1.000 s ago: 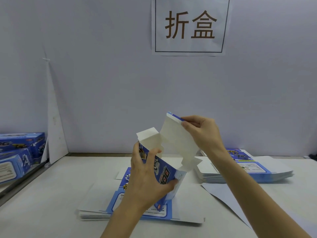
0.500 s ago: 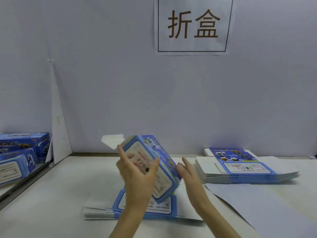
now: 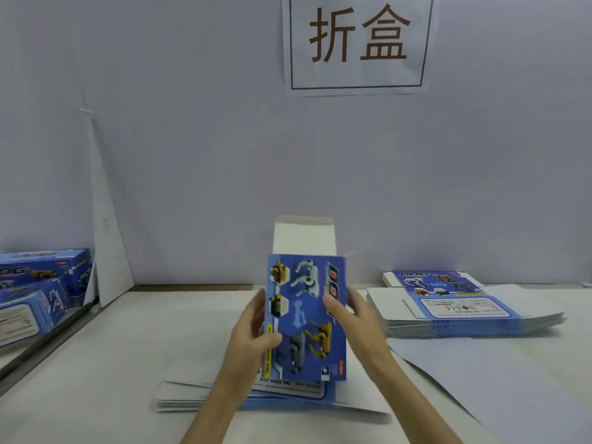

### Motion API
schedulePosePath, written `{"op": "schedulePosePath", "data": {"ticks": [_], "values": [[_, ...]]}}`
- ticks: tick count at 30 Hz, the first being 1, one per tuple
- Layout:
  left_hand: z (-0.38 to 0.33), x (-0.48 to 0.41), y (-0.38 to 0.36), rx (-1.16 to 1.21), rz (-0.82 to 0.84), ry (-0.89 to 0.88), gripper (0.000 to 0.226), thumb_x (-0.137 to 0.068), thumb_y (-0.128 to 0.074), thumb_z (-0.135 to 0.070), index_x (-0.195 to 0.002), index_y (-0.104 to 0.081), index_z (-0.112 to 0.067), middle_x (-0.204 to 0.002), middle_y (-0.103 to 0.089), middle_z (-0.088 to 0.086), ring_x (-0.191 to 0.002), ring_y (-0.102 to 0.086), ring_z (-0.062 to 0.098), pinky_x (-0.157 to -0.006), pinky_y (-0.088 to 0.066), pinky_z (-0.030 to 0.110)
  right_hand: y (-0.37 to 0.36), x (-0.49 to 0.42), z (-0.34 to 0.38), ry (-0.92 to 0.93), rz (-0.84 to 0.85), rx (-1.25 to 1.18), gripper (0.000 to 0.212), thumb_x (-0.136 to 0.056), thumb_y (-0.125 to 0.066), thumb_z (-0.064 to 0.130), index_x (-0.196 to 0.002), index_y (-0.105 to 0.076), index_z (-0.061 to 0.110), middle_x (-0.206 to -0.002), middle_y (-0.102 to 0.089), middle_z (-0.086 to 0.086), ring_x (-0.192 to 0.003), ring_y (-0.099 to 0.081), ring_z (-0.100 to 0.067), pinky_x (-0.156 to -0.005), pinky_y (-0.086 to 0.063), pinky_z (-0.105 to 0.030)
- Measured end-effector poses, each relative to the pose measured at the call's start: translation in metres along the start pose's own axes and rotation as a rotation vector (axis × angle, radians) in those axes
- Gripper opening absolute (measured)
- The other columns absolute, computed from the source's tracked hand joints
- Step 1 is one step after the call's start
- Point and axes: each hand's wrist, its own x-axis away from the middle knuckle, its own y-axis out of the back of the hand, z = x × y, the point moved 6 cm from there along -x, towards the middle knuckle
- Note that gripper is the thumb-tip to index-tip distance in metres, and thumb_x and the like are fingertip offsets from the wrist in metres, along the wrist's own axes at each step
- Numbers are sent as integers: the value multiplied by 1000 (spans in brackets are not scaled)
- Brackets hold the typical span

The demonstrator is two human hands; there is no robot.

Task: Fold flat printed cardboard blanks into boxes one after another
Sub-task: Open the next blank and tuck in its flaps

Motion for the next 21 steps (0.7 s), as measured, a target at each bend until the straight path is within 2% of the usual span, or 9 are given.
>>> {"op": "schedulePosePath", "data": {"ticks": [2, 4, 5, 8, 10, 14, 17, 19, 21], "values": [[-3, 2, -10, -154, 9, -54, 74, -83, -71, -14, -145, -33, -22, -131, -58, 4, -111, -63, 19, -86, -56, 37, 0, 3, 0, 41, 127, -79, 45, -86, -61, 34, -127, -55, 17, -112, -71, 2, -101, -69, -18, -75, -58, -28], [-5, 4, -16, -239, -27, -67, 81, -76, -66, -34, -147, -28, -26, -133, -55, -2, -117, -59, 17, -94, -53, 36, 1, 10, -4, 86, 154, -118, 40, -84, -62, 33, -122, -57, 22, -108, -72, 4, -98, -70, -18, -69, -57, -24], [-6, 5, -18, -256, -20, -74, 77, -75, -65, -38, -144, -31, -28, -130, -58, -5, -115, -60, 14, -92, -54, 31, 2, 12, -7, 96, 157, -145, 40, -84, -64, 32, -122, -56, 24, -108, -72, 4, -99, -70, -18, -69, -57, -24], [-1, 2, -9, -274, -64, -96, 32, -85, -60, -31, -117, -55, -28, -106, -69, -11, -101, -65, 10, -74, -51, 12, 8, 15, -18, 81, 131, -201, 56, -81, -69, 31, -133, -49, 30, -123, -65, 6, -111, -64, -12, -79, -58, -32], [3, 3, -3, -244, -144, -111, 11, -91, -57, -24, -101, -61, -25, -93, -70, -10, -92, -65, 13, -66, -49, 8, 8, 18, -24, 56, 131, -206, 65, -76, -69, 28, -134, -43, 36, -130, -57, 9, -111, -61, -2, -77, -58, -27], [-1, 7, -11, -178, -182, -119, 21, -80, -58, -37, -97, -64, -27, -89, -72, -12, -87, -66, 5, -70, -50, 13, 0, 24, -27, 27, 210, -87, 84, -68, -78, 38, -131, -25, 55, -135, -50, 13, -117, -58, -12, -81, -59, -35], [-23, 11, -10, -182, -224, -202, 20, -80, -56, -38, -91, -66, -26, -79, -71, -2, -79, -66, 19, -66, -53, 22, 4, 23, -5, 73, 202, -35, 92, -59, -80, 54, -131, -23, 62, -130, -50, 16, -112, -60, -9, -75, -59, -29], [-42, 12, -15, -144, -134, -246, 26, -79, -62, -36, -102, -65, -25, -91, -74, -7, -89, -69, 15, -69, -54, 19, 8, 21, 13, 129, 183, -23, 93, -62, -78, 54, -138, -25, 58, -128, -53, 15, -111, -61, -13, -79, -59, -35], [-60, 14, -24, -147, 11, -269, 48, -81, -72, -34, -125, -56, -27, -112, -70, -9, -105, -66, 11, -79, -55, 22, 10, 24, 31, 203, 189, -79, 79, -71, -75, 46, -140, -37, 42, -120, -63, 10, -105, -66, -16, -76, -60, -36]]}}
